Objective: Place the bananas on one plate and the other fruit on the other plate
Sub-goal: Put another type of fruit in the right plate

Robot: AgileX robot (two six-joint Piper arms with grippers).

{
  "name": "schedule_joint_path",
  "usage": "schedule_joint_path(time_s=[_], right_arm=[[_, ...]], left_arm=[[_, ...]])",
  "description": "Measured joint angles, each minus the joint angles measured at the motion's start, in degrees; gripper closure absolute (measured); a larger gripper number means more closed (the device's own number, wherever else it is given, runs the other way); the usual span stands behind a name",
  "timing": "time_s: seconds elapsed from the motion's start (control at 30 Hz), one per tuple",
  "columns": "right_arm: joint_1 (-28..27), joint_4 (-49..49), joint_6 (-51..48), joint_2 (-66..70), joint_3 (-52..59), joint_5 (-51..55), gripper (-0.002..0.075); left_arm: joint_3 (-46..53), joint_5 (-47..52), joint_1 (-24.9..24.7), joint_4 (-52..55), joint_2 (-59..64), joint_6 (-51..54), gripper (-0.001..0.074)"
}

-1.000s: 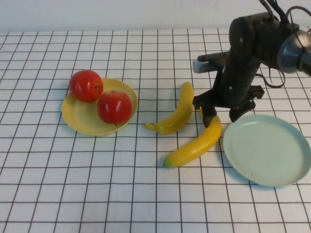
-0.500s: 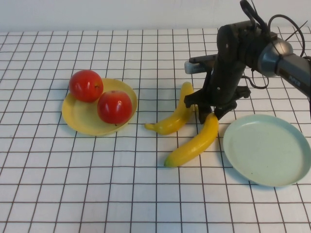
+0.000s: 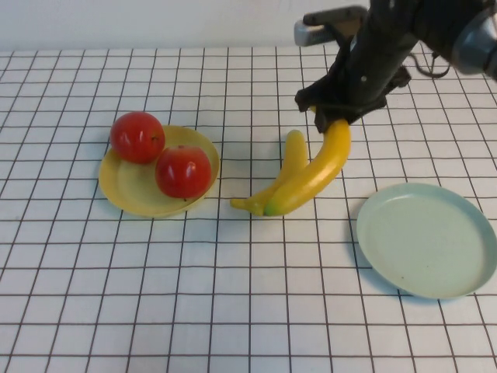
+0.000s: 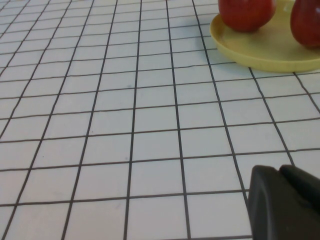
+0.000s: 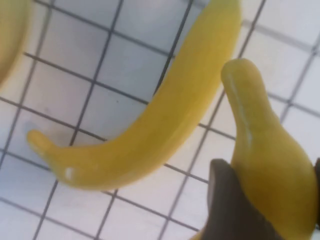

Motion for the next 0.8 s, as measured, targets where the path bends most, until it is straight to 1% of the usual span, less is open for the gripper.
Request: schedule_joint_path(time_s=[0.1,0.23,0.33,0.43,0.57,0.8], right_arm=[[0.00,-2.15,-2.47,-6.53,3.44,0.00,0.0434],[-0.63,-7.33,-5.49,-15.01,14.59,0.00,0.0434],[-3.02,-8.93,-8.46,-19.51,23.17,0.12,0.0434],[-6.44,-9.67,-10.98,-22.22,28.98,0.37,0.0434],[-10.66,-9.80,-12.45,-22.48,30.98,0.48,0.0434],[-14.81,-7.80,-14.98,-16.54,30.88,-0.81,0.0434]], left_arm=[[0.00,0.00,0.00,0.00,0.00,0.00,0.0738],[0.00,0.00,0.00,0.00,0.00,0.00,0.0738],[0.00,0.00,0.00,0.00,0.00,0.00,0.0738],[0.00,0.00,0.00,0.00,0.00,0.00,0.0738],[0.00,0.00,0.00,0.00,0.00,0.00,0.0738],[0.00,0.00,0.00,0.00,0.00,0.00,0.0738]])
